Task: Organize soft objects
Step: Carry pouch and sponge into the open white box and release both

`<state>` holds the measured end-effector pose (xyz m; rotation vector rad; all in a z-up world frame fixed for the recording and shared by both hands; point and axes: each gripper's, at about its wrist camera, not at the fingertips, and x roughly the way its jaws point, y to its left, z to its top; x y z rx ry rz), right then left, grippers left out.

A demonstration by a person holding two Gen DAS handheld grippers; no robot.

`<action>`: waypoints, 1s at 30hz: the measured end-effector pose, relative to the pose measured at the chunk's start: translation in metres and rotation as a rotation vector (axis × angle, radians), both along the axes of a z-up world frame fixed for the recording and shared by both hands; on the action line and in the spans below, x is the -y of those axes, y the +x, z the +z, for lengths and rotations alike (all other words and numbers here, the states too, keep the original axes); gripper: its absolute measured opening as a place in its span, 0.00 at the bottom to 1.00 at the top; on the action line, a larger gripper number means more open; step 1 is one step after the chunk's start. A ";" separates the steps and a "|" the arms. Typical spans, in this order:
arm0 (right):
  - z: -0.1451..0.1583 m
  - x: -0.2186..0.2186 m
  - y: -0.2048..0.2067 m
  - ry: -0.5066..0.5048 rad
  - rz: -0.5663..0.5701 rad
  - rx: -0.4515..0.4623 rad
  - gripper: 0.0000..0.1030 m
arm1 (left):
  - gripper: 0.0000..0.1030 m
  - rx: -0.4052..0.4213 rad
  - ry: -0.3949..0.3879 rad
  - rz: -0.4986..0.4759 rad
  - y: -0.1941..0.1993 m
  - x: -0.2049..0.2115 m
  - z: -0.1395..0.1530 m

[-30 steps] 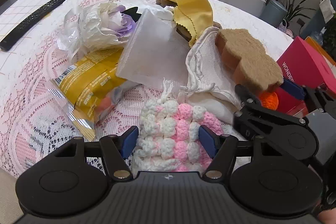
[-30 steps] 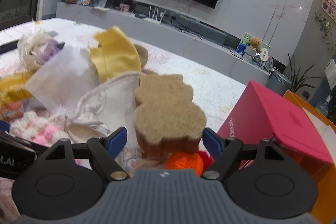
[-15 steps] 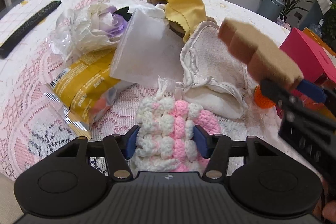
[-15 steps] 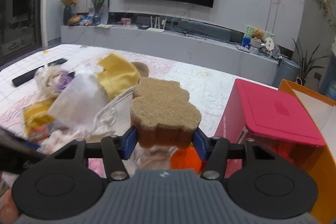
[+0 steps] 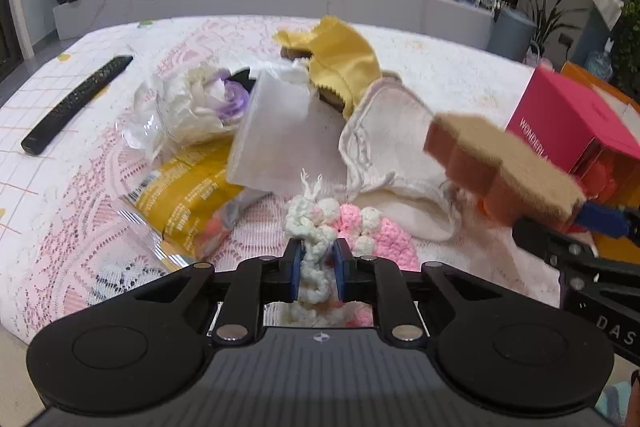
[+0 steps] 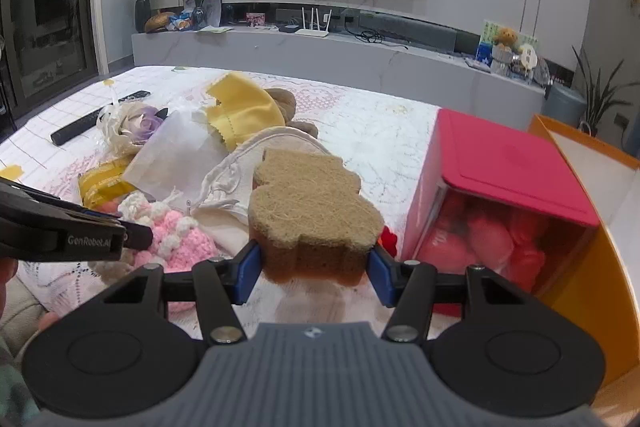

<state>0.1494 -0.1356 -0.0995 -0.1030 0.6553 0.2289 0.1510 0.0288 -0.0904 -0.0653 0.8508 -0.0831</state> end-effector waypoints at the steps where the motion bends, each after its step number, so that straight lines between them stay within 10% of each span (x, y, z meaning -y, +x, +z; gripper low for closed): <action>1: 0.001 0.003 -0.002 0.013 0.001 -0.004 0.54 | 0.17 0.023 -0.002 0.000 -0.003 0.000 0.004; 8: 0.010 0.019 -0.032 0.073 0.001 0.003 0.54 | 0.16 0.153 0.047 -0.036 -0.036 0.012 0.034; 30: 0.115 0.108 -0.093 -0.005 -0.099 0.061 0.54 | 0.16 0.210 0.073 -0.316 -0.038 0.113 0.129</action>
